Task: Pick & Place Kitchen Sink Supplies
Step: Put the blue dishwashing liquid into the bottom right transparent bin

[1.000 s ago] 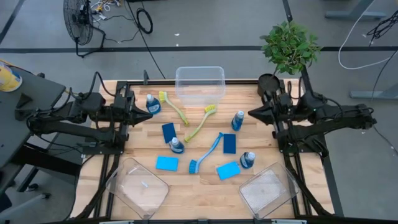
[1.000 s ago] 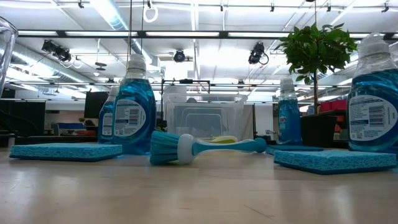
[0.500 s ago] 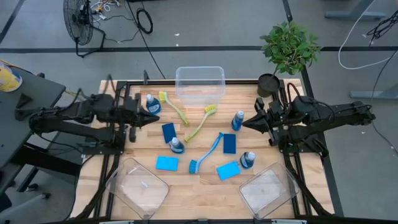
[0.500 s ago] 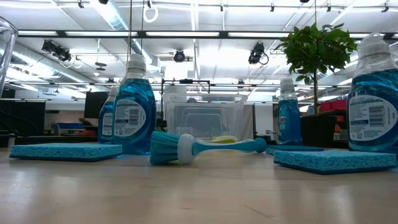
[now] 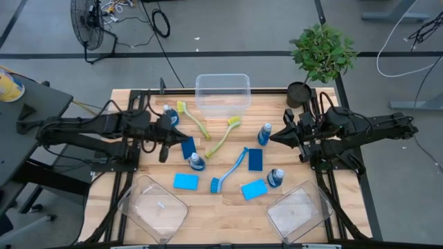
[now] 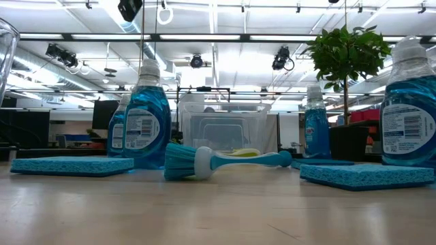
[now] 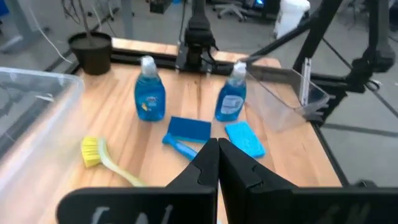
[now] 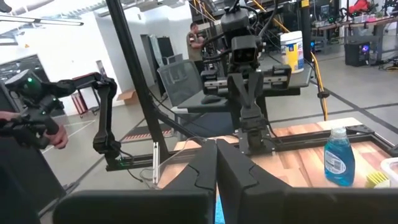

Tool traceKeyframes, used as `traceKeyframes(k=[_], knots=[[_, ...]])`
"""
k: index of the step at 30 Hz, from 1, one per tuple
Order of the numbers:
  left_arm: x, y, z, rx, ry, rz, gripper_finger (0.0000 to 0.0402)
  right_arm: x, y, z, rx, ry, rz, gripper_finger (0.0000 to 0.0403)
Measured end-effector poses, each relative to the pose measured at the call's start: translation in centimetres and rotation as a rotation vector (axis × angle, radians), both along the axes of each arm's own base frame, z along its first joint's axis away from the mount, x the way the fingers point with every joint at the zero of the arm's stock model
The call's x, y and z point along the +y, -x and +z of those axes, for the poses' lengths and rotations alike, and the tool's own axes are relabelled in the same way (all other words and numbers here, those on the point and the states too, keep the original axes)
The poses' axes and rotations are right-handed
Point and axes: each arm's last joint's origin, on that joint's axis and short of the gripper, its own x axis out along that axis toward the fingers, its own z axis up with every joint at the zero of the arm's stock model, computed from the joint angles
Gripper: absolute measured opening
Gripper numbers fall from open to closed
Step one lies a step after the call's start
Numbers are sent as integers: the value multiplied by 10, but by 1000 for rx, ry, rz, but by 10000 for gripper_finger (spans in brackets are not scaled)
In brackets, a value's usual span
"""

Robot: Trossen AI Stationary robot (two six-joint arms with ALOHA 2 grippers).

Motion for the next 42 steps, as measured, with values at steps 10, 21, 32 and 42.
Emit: traceKeyframes(k=[10,21,32,42], knots=[[-3,20,-33,405,47,-93,7,0,0,-3,36,-22,1,9],[-1,28,-53,555,26,-55,9,0,0,-3,39,-22,1,9],[1,30,-87,633,30,30,116,0,0,-3,40,-22,0,9],[0,25,-117,579,56,41,245,0,0,-3,40,-22,0,9]])
